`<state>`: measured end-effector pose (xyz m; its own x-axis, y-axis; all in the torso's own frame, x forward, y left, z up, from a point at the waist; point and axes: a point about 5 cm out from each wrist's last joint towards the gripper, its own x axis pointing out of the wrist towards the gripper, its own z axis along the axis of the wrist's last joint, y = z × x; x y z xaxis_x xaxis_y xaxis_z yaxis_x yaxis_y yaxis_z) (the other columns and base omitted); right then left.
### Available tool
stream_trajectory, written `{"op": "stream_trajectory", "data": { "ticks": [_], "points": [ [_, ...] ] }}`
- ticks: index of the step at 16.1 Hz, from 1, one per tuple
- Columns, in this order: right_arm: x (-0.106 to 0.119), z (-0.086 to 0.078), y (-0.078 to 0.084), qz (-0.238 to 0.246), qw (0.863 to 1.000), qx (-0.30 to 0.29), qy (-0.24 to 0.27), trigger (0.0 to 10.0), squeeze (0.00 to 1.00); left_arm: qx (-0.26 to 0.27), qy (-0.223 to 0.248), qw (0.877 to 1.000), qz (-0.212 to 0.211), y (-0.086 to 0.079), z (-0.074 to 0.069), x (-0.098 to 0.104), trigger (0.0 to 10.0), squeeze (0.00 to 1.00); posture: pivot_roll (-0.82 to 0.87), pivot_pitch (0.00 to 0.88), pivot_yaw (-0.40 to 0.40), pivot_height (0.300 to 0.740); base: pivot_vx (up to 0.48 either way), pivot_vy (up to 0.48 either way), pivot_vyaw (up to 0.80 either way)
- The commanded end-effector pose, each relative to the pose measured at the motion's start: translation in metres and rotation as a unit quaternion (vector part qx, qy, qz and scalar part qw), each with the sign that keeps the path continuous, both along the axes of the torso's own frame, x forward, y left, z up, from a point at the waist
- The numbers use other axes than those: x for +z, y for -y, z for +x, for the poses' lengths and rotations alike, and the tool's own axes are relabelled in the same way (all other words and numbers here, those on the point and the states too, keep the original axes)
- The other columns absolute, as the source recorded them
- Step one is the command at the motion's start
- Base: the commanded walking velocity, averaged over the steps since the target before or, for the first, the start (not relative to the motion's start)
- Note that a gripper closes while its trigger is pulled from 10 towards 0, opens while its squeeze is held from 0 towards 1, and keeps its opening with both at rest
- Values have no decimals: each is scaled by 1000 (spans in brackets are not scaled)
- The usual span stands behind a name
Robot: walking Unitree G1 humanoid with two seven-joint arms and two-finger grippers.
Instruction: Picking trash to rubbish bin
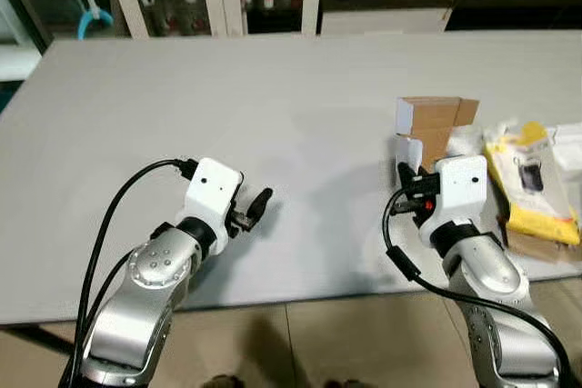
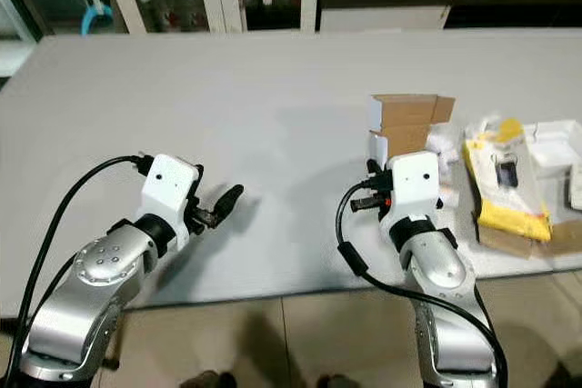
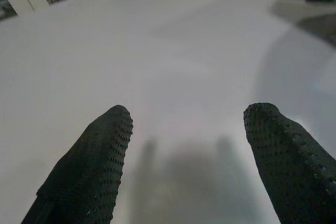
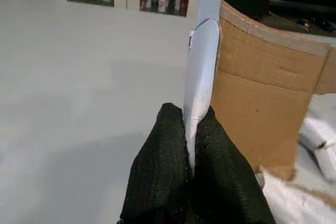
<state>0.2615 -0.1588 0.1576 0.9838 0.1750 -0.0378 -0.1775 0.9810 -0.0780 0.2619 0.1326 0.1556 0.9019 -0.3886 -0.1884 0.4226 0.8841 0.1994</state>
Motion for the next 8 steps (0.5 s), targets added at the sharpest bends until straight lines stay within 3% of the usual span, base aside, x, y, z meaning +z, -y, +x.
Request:
{"op": "stream_trajectory", "data": {
  "ticks": [1,8],
  "points": [
    [3,-1,0,0,1000,-2,7,10000,0,-6,-2,1000,6,1,-1,0,10000,0,-68,82,-2,740,-244,0,0],
    [3,-1,0,-2,1000,-4,6,10000,0,-8,-1,1000,7,0,-1,1,10000,0,-68,82,2,740,-244,0,0]
  ]
}}
